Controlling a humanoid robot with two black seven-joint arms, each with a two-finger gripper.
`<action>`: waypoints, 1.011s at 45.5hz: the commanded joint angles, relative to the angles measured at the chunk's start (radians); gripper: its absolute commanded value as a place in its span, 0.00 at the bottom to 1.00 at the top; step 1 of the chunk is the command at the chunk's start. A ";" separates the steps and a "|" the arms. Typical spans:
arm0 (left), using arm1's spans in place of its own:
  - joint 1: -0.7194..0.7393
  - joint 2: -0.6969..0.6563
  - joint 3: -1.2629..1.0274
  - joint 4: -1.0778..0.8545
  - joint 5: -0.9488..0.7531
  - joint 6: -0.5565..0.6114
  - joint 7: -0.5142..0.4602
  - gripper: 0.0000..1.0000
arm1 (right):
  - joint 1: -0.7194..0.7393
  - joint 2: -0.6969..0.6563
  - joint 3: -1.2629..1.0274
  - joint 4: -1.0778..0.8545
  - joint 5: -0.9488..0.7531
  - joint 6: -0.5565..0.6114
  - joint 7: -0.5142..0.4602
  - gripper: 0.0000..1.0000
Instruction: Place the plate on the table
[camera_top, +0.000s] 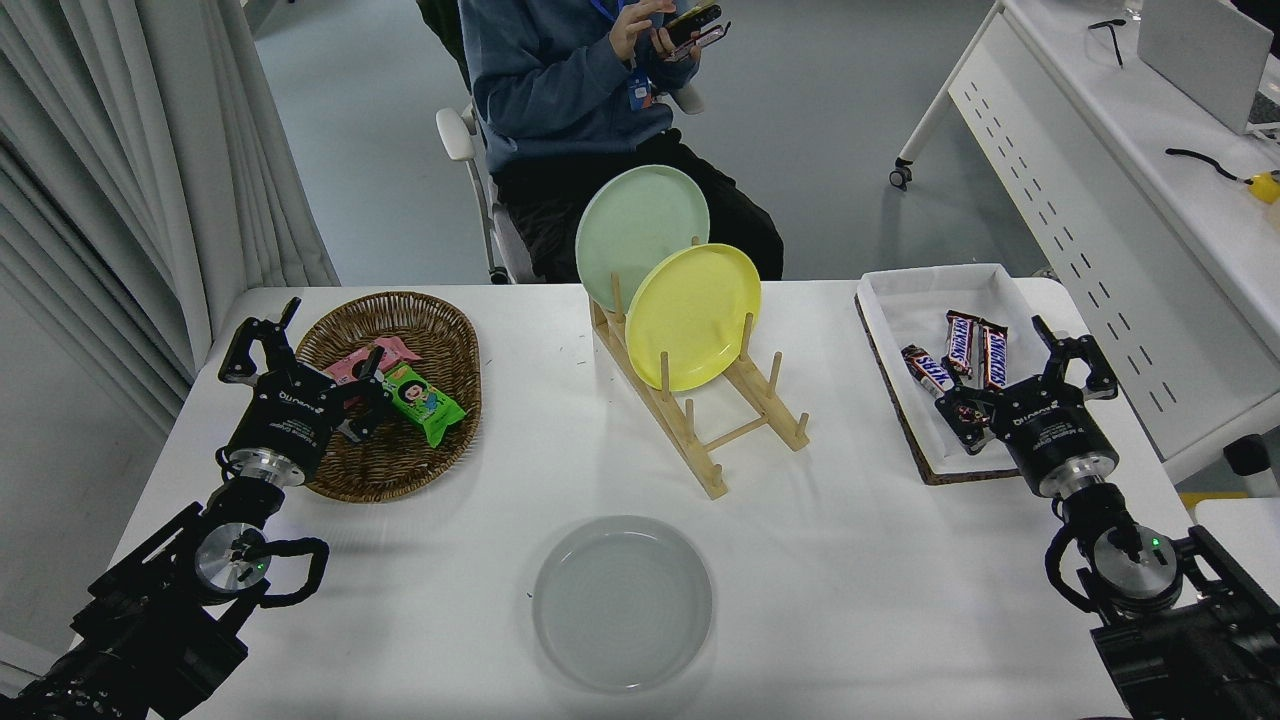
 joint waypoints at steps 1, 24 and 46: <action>0.000 0.000 0.000 0.000 0.000 0.000 0.000 1.00 | 0.095 0.003 -0.043 -0.106 -0.003 -0.019 0.001 1.00; 0.000 0.000 0.000 0.000 0.000 0.000 0.000 1.00 | 0.112 0.030 -0.078 -0.135 0.013 -0.040 0.004 1.00; 0.000 0.000 0.000 0.000 0.000 0.000 0.000 1.00 | 0.107 0.028 -0.120 -0.135 0.014 -0.039 0.004 1.00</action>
